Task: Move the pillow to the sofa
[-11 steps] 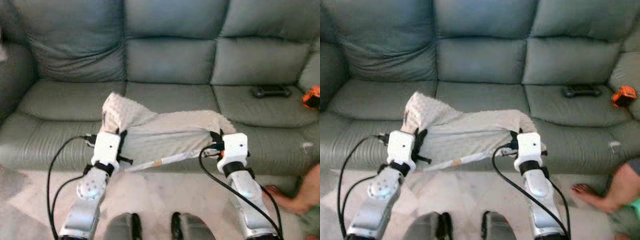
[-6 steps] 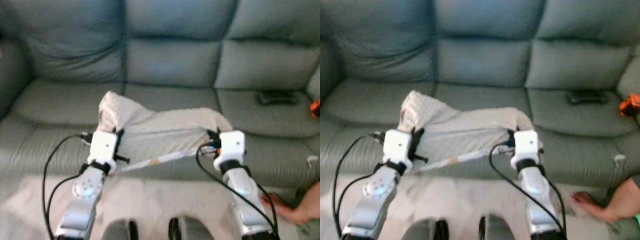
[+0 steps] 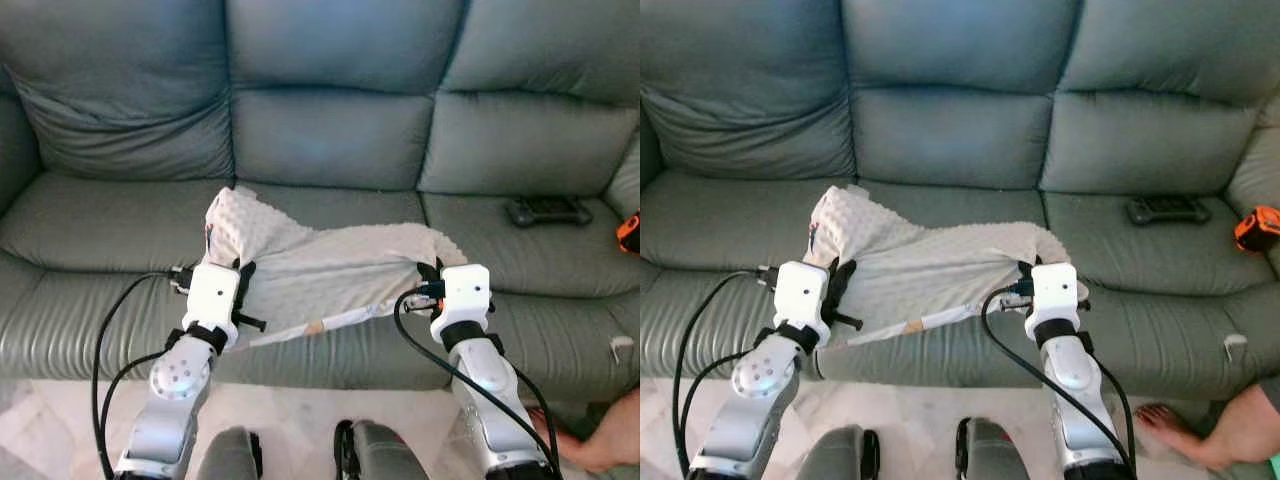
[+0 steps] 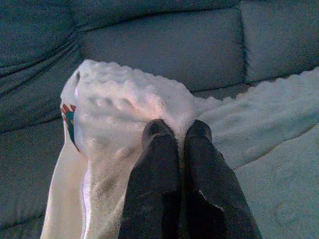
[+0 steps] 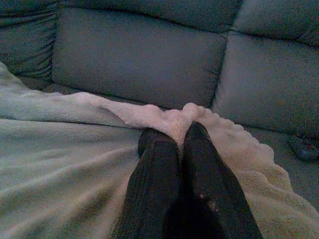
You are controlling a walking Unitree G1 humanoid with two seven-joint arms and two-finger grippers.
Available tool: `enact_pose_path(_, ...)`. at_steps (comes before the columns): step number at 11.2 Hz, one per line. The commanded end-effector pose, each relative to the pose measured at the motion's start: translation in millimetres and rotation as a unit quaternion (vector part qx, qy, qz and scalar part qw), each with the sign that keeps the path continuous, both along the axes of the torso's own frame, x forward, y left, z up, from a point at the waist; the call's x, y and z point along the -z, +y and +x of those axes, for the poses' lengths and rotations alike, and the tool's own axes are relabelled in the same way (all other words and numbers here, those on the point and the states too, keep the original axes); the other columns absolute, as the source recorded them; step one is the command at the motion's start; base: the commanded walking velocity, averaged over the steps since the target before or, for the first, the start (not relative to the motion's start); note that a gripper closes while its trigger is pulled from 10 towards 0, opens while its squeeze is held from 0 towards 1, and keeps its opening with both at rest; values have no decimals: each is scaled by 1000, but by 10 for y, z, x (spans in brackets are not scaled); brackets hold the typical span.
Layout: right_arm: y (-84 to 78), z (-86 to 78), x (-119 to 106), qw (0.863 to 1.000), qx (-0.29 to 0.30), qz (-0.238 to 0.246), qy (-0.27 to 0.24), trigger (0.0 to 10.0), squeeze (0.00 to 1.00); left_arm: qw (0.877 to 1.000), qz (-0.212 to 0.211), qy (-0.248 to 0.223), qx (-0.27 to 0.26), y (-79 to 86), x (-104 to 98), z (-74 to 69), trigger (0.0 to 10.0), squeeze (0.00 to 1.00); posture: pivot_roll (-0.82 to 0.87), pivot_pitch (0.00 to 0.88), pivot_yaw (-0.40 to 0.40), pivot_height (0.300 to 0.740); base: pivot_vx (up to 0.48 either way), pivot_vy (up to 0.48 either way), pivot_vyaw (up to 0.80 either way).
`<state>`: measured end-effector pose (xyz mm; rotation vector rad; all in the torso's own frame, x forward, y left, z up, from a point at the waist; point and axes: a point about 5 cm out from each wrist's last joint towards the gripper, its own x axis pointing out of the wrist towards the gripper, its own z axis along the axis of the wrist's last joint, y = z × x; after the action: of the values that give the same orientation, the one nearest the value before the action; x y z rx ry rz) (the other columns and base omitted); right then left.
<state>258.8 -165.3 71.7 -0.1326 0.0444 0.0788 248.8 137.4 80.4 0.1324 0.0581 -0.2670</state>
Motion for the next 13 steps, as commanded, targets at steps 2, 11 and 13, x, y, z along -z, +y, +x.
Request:
enact_pose_path(2, -93, -21, 22, 1000, 29, -2, 8, 10000, 0, 1000, 10, 13, -5, 55, 58, -36, 10000, 0, -32, 174, -22, 740, 0, 0, -400)
enact_pose_path(11, -207, 49, -5, 996, 77, 2, 36, 10000, 0, 997, 51, 51, -28, 246, 85, 127, 10000, 0, -27, 376, 9, 740, 0, 0, -126)
enact_pose_path(13, -266, 125, -96, 996, 85, 7, 38, 10000, 0, 997, 64, 34, -27, 270, -50, 306, 10000, 0, -42, 476, 35, 740, 0, 0, 0)
